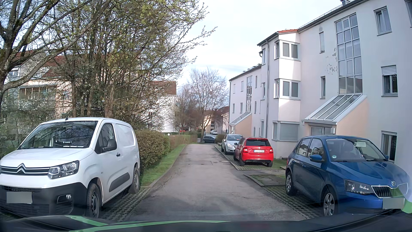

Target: Follow the waypoints while adhering to traffic rules and regulations

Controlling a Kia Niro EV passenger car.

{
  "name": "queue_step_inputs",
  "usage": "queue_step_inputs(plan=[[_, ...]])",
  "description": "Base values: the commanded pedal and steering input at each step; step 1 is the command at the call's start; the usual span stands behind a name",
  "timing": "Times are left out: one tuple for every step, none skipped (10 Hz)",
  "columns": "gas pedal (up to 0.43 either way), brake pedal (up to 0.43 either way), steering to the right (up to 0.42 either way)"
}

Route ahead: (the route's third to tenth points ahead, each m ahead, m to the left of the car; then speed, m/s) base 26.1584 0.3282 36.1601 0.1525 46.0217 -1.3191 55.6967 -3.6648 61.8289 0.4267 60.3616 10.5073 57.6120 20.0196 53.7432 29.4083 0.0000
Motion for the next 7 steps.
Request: queue_step_inputs(plan=[[0.0, 0.665, 0.006], [0.0, 0.665, 0.006], [0.0, 0.665, 0.006], [0.0, 0.665, 0.006], [0.0, 0.671, 0.006], [0.0, 0.671, 0.006], [0.0, 0.671, 0.006]])
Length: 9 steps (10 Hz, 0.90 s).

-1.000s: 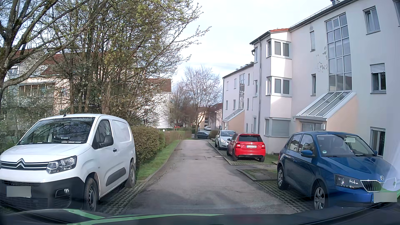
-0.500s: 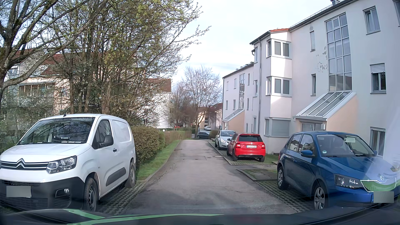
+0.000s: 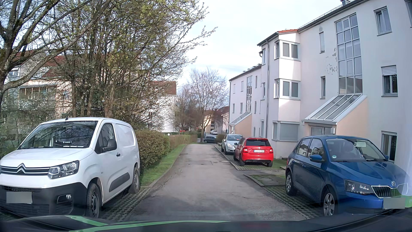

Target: Follow the waypoints while adhering to traffic rules and regulations

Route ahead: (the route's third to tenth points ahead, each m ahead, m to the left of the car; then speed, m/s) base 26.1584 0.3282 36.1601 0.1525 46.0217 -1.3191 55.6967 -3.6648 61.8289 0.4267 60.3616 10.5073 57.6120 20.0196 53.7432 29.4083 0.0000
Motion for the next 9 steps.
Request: queue_step_inputs(plan=[[0.0, 0.671, 0.006], [0.0, 0.671, 0.006], [0.0, 0.671, 0.006], [0.0, 0.671, 0.006], [0.0, 0.671, 0.006], [0.0, 0.677, 0.006], [0.0, 0.671, 0.006], [0.0, 0.677, 0.006], [0.0, 0.677, 0.006]])
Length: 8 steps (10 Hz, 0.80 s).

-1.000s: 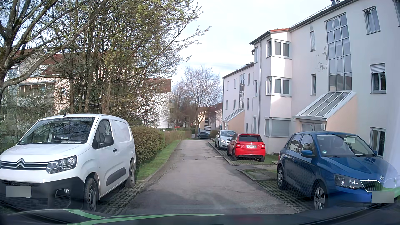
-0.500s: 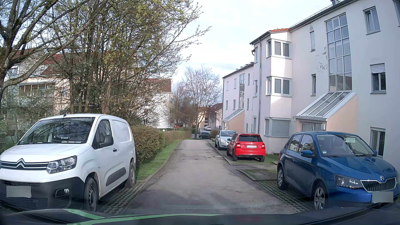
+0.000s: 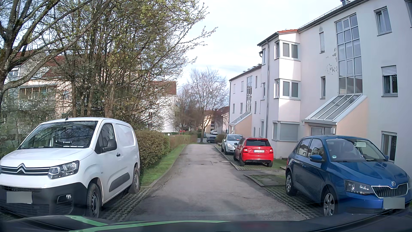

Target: Follow the waypoints while adhering to traffic rules and regulations

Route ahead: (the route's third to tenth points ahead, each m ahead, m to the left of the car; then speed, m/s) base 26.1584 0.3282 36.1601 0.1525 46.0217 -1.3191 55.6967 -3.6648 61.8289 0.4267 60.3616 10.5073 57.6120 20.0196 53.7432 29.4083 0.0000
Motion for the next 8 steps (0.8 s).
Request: queue_step_inputs(plan=[[0.0, 0.671, 0.006], [0.0, 0.671, 0.006], [0.0, 0.677, 0.006], [0.0, 0.677, 0.006], [0.0, 0.677, 0.006], [0.0, 0.677, 0.006], [0.0, 0.683, 0.006], [0.0, 0.677, 0.006]])
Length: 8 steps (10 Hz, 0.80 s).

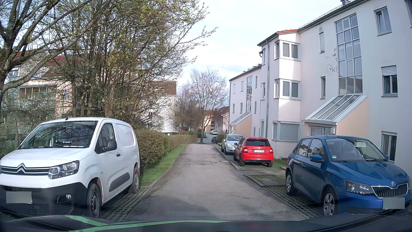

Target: Follow the waypoints while adhering to traffic rules and regulations

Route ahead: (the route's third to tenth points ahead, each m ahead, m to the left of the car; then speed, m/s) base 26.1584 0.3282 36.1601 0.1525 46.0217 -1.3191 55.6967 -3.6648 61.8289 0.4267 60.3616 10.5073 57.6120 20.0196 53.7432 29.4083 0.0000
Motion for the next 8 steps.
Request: queue_step_inputs(plan=[[0.0, 0.677, 0.006], [0.0, 0.677, 0.006], [0.0, 0.677, 0.006], [0.0, 0.683, 0.006], [0.0, 0.677, 0.006], [0.0, 0.677, 0.006], [0.0, 0.683, 0.006], [0.0, 0.677, 0.006]])
